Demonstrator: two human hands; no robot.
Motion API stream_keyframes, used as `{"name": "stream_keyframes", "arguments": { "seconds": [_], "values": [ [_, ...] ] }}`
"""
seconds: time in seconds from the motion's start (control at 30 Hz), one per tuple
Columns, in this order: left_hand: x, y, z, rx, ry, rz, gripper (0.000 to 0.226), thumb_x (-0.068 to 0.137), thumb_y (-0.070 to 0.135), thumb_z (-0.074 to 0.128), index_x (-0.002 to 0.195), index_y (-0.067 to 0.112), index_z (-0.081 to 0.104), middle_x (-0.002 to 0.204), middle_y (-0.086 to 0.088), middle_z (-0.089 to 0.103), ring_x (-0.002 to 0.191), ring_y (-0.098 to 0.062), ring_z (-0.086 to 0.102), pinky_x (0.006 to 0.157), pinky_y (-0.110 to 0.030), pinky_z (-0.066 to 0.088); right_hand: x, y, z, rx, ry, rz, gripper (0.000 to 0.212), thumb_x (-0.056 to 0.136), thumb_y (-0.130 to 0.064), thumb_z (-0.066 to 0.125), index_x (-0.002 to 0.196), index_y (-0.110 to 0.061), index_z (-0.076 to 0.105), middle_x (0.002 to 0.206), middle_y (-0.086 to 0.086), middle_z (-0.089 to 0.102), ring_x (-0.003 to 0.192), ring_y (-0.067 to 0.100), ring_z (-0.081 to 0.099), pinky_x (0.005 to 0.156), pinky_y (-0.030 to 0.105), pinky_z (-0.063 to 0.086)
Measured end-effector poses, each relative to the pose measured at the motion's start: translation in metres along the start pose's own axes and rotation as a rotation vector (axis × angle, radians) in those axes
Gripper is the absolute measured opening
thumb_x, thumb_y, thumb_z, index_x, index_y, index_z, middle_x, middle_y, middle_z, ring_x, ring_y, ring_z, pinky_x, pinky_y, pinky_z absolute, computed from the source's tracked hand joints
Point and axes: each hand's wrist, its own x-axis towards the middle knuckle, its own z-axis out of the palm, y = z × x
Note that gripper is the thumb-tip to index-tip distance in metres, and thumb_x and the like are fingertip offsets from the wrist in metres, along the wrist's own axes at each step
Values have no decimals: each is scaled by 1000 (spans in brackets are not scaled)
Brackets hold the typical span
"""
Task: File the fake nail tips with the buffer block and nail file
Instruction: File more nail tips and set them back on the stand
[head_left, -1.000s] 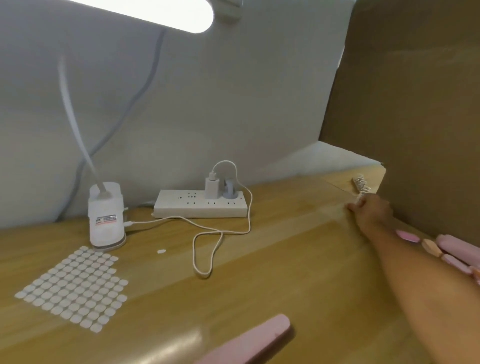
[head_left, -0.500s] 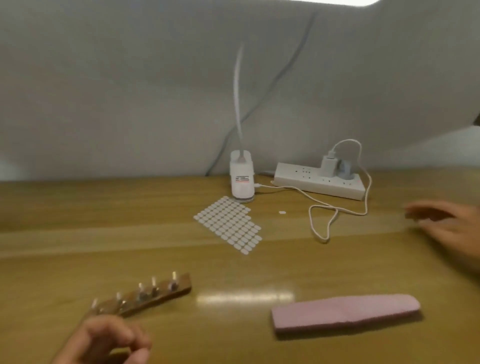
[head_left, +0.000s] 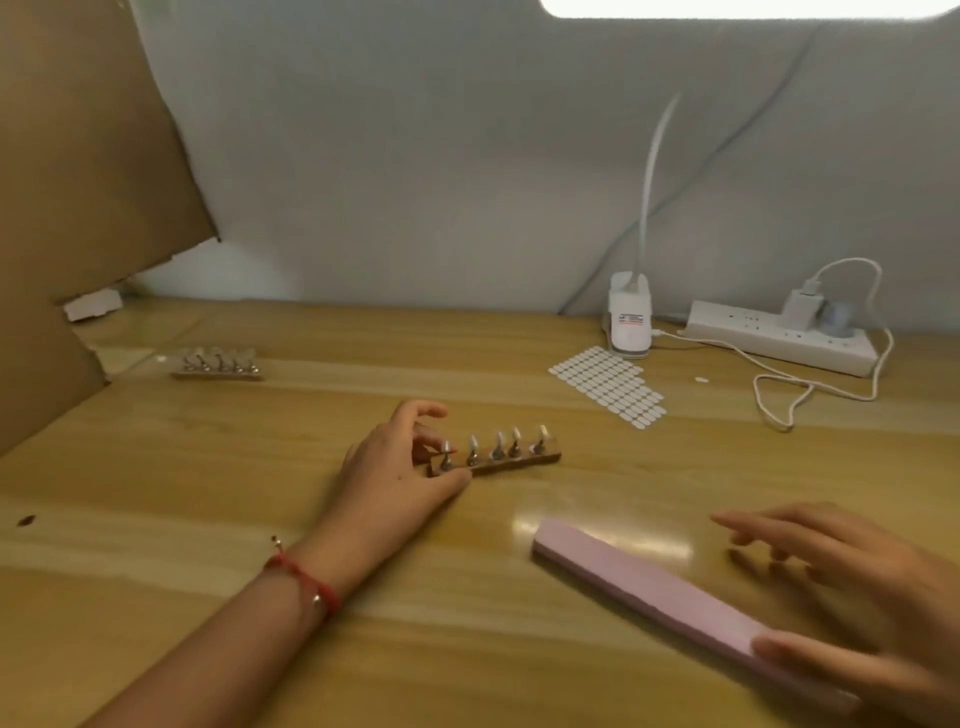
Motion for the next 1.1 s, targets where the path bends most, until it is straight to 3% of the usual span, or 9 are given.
{"name": "stream_keyframes", "arguments": {
  "seconds": [0.07, 0.27, 0.43, 0.53, 0.63, 0.7, 0.83, 0.97, 1.1],
  "values": [
    [-3, -3, -4, -47, -12, 46, 51, 70, 33, 82, 109, 40, 49, 97, 15, 65, 87, 4, 58, 69, -4, 40, 26, -36, -4, 116, 1, -63, 66, 82, -82, 49, 140, -50, 44, 117, -31, 55, 100, -13, 54, 69, 11, 53],
    [-23, -1, -19, -55, -160, 85, 50, 63, 39, 85, 101, 42, 54, 88, 17, 70, 79, 5, 60, 66, -11, 45, 25, -51, -8, 38, 21, -159, 52, 89, -54, 49, 140, -51, 43, 116, -34, 53, 95, -16, 53, 68, 0, 45],
    [-65, 23, -15, 14, -177, 94, 58, 59, 54, 81, 101, 42, 44, 82, 16, 66, 78, 2, 61, 77, -28, 52, -3, -21, -32, 400, 205, 133, 66, 80, -73, 60, 139, -45, 50, 105, -15, 65, 86, 7, 67, 55, 26, 58],
    [-109, 53, -3, -99, -356, 250, 58, 56, 74, 68, 95, 46, 36, 92, 27, 65, 83, 8, 60, 72, -21, 49, -4, -17, -34, 604, 246, 275, 79, 62, -83, 68, 133, -50, 53, 102, -13, 67, 88, 10, 69, 55, 34, 61],
    [-105, 51, -5, -179, -255, 302, 35, 69, 58, 62, 90, 43, 39, 93, 17, 65, 87, -2, 58, 67, -15, 43, 6, -24, -31, 738, 239, 333, 70, 59, -79, 74, 122, -54, 60, 98, -10, 68, 84, 13, 70, 57, 33, 61],
    [-78, 43, -8, -133, -148, 278, 32, 75, 38, 64, 98, 41, 42, 105, 18, 57, 98, -2, 53, 75, -8, 37, 15, -27, -28, 831, 267, 356, 49, 64, -59, 77, 111, -57, 65, 96, -7, 70, 81, 16, 71, 58, 29, 61],
    [-39, 52, 13, -148, -566, 293, 66, 81, 13, 70, 131, 41, 37, 129, 20, 51, 120, 4, 46, 98, -9, 34, 29, -26, -19, 1012, 298, 478, 41, 68, -32, 68, 107, -44, 69, 100, 1, 71, 75, 13, 71, 57, 29, 58],
    [-36, 53, 24, -324, -616, 287, 57, 74, 13, 82, 119, 37, 56, 102, 8, 71, 94, -6, 65, 89, -16, 48, 29, -29, -9, 1094, 303, 580, 43, 68, -30, 67, 111, -33, 69, 108, 8, 68, 68, 10, 69, 53, 23, 55],
    [-58, 45, 25, -292, -447, 292, 44, 62, 34, 88, 99, 43, 66, 85, 13, 71, 64, 1, 53, 61, -11, 43, 28, -26, -4, 1137, 303, 590, 42, 72, -21, 67, 114, -24, 67, 106, 18, 67, 64, 11, 67, 53, 22, 55]
  ]
}}
